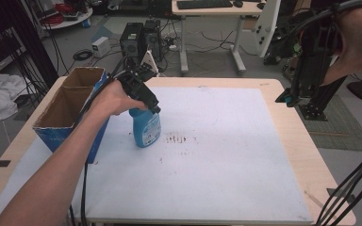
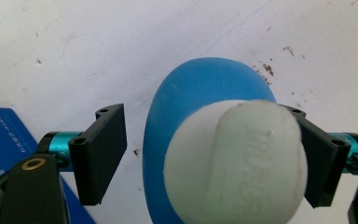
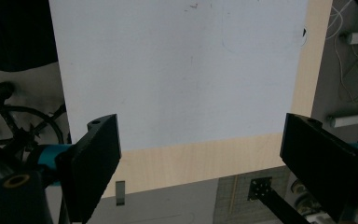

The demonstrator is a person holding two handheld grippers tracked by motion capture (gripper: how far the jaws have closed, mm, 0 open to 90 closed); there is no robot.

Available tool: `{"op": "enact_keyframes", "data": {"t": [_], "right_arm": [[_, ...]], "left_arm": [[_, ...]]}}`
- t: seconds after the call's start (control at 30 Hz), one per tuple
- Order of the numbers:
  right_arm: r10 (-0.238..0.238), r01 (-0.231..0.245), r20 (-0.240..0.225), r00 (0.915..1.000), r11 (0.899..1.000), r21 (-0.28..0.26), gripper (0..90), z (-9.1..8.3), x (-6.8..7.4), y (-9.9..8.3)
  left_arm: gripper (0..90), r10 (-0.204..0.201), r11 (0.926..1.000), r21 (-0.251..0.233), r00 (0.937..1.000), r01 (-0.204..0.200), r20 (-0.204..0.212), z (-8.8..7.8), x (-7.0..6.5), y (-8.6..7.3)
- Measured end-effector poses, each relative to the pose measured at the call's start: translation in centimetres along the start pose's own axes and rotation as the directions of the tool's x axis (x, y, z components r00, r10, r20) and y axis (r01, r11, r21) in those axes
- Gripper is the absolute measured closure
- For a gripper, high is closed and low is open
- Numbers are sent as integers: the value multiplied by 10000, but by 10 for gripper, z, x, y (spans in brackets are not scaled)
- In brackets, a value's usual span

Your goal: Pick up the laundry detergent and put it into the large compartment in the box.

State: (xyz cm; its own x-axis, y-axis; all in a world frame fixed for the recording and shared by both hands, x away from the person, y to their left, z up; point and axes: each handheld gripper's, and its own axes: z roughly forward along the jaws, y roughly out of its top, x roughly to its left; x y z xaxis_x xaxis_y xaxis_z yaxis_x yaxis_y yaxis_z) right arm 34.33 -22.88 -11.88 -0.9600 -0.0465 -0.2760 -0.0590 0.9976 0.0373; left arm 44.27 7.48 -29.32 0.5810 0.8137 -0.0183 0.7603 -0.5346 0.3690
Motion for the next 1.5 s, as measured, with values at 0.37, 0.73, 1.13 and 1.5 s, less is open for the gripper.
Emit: {"op": "enact_keyframes", "data": {"t": [0.37,0.73,1.13,1.5], "right_arm": [[-27,27,-24,10000,10000,36,114,1,0,1],[30,-30,-13,10000,9999,100,115,1,0,0],[-6,6,-18,10000,9999,135,114,2,1,1],[32,-33,14,10000,9998,186,115,2,2,0]], "left_arm": [[268,0,10000,-24,9998,1,180,-1,2,1],[312,-24,10000,-8,9992,24,402,-1,3,1],[364,-27,10000,79,9985,23,539,-1,3,1],[380,32,9999,155,9985,-40,547,0,2,3]]}}
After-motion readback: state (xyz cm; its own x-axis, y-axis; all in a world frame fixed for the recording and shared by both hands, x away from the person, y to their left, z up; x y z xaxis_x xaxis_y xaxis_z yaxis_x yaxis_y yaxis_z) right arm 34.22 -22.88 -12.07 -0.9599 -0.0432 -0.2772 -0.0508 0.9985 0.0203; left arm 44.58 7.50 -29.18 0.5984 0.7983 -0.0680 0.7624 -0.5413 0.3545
